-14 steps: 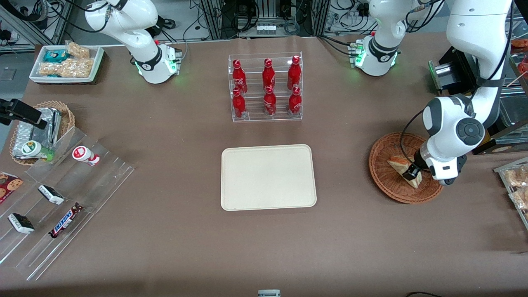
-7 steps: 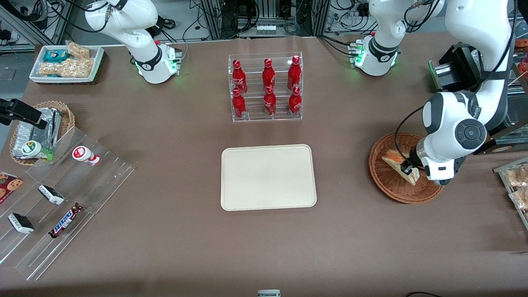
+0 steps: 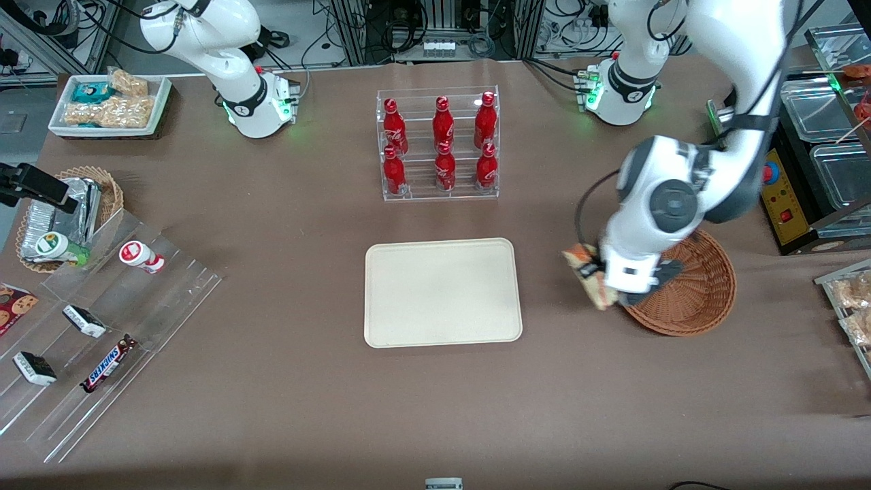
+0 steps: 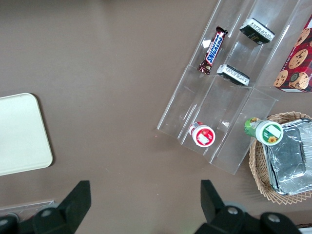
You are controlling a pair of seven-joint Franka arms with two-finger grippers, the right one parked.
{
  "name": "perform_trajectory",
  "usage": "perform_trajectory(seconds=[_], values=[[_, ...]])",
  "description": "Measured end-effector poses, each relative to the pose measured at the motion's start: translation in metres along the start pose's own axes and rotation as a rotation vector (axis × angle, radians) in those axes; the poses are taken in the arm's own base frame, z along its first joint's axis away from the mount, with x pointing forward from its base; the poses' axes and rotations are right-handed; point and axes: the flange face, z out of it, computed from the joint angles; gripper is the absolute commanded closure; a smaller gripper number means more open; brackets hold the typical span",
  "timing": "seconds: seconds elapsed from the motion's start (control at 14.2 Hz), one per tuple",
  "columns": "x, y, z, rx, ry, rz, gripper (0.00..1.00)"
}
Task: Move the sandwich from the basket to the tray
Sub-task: 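Lift the sandwich and carry it with the left gripper over the cream tray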
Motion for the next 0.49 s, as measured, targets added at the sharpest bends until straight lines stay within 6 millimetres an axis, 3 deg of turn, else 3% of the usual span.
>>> perform_trajectory(seconds=[0.28, 0.49], values=[[-0.063, 0.084, 0.015, -0.027, -0.020, 0.190, 0.94], [-0.099, 0.138, 0.043, -0.037, -0.006, 0.303, 0.95]])
